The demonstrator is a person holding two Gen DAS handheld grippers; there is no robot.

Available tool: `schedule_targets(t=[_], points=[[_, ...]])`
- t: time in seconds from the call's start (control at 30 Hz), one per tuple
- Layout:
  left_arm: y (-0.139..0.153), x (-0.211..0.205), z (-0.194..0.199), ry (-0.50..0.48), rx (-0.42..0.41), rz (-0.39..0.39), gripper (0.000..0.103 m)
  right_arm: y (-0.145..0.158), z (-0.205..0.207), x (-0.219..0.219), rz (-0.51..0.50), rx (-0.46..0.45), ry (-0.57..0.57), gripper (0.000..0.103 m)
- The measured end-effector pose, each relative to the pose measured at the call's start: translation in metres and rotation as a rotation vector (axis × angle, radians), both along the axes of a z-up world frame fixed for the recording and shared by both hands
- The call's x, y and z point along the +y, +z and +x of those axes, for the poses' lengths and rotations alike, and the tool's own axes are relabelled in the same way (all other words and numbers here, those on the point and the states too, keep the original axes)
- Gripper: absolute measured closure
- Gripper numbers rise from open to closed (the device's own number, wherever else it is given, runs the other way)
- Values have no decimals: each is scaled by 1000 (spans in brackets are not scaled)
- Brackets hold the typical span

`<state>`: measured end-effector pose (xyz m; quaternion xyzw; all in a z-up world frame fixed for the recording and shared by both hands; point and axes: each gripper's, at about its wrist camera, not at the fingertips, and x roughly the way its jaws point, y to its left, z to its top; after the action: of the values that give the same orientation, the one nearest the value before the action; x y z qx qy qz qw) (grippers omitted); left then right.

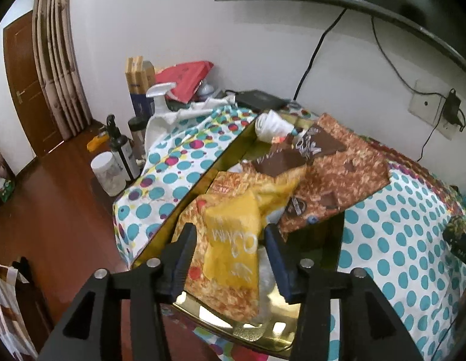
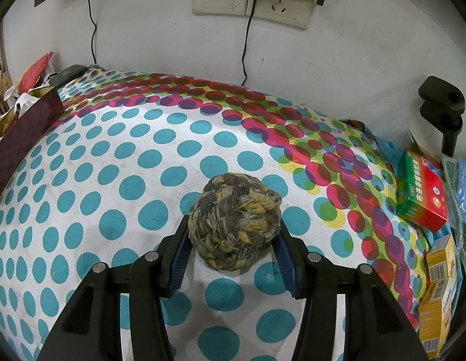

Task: Organize objects
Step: 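Lower the yellow bag into the tray and open the left tool, then lift the woven ball with the right tool and carry it toward the tray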

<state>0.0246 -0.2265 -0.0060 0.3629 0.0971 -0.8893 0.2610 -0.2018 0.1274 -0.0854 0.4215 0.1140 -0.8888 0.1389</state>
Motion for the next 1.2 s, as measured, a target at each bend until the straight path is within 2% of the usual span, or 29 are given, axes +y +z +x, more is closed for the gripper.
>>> schedule_targets(t=[0.23, 0.6, 0.9, 1.2], points=[[9, -3, 9, 15, 11, -14, 51, 0, -2, 1, 29, 15, 3, 54], [16, -4, 28, -19, 11, -28, 51, 2, -1, 1, 59, 31, 5, 54], [17, -22, 57, -45, 35, 56, 49, 0, -1, 1, 39, 21, 6, 54], [11, -43, 81, -17, 74, 58, 47, -1, -3, 7, -8, -2, 10, 54]])
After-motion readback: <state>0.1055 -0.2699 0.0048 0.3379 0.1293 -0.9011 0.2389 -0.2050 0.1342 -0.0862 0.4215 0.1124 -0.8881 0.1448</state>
